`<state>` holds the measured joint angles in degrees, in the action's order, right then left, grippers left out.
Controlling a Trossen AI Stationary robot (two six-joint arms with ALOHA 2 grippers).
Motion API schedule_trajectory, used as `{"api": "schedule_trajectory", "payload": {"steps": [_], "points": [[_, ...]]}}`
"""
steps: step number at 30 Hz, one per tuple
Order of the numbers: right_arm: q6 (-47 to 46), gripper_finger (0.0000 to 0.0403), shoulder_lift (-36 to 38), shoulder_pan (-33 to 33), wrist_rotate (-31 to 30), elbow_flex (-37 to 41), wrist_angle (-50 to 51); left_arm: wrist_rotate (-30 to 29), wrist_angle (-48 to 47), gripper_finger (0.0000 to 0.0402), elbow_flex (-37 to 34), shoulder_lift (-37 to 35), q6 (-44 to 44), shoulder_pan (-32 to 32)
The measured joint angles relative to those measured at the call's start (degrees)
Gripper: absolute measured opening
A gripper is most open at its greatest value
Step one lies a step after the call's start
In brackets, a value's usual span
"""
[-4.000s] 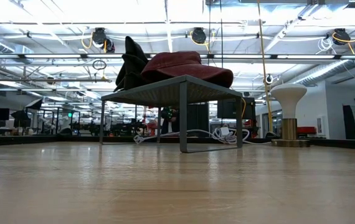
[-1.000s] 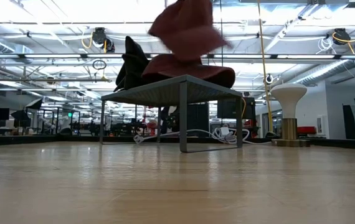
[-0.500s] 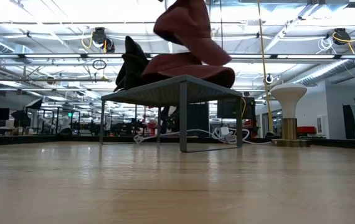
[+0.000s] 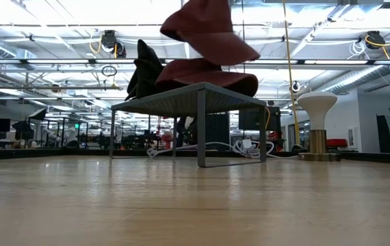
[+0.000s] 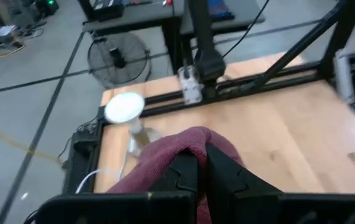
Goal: Pick & Place hat
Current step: Stack the top red cap on the red cap on the shelf
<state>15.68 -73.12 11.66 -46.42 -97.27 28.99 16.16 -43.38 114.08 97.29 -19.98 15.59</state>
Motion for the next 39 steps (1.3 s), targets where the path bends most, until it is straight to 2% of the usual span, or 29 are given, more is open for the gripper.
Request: {"api": "schedule_trajectory", "payload": {"steps": [3, 9, 15, 20, 30, 35, 39], "points": [[0.02, 0.0139, 0.0, 0.0, 0.01, 0.0, 0.0, -2.93, -1.47, 0.0007, 0.0, 0.96, -0.74, 0.41], [0.02, 0.0139, 0.0, 0.04, 0.18, 0.0, 0.0, -4.21, -6.22, 0.0007, -0.01, 4.43, -0.29, 0.62], [-0.06, 0.0139, 0.0, 0.07, 0.22, 0.0, -0.02, -10.41, -6.96, 0.0007, -0.08, 6.38, 2.37, 0.81], [-0.15, 0.0139, 0.0, 0.07, 0.22, 0.0, -0.02, -14.66, -11.65, 0.0008, -0.07, 6.39, 2.91, 2.14], [-1.45, 0.0139, 0.0, 0.07, 0.24, 0.0, -0.03, -15.4, -14.91, 0.001, 0.0, 9.22, 7.12, 3.88], [-2.91, 0.0139, 0.0, 0.07, 0.25, 0.0, 0.44, -17.82, -16.62, 0.0008, -0.06, 11.24, 9.33, 3.83], [-3.0, 0.0139, 0.0, 0.07, 0.25, 0.0, 0.29, -17.81, -16.14, 0.0046, -0.04, 11.0, 11.5, 4.01]]}}
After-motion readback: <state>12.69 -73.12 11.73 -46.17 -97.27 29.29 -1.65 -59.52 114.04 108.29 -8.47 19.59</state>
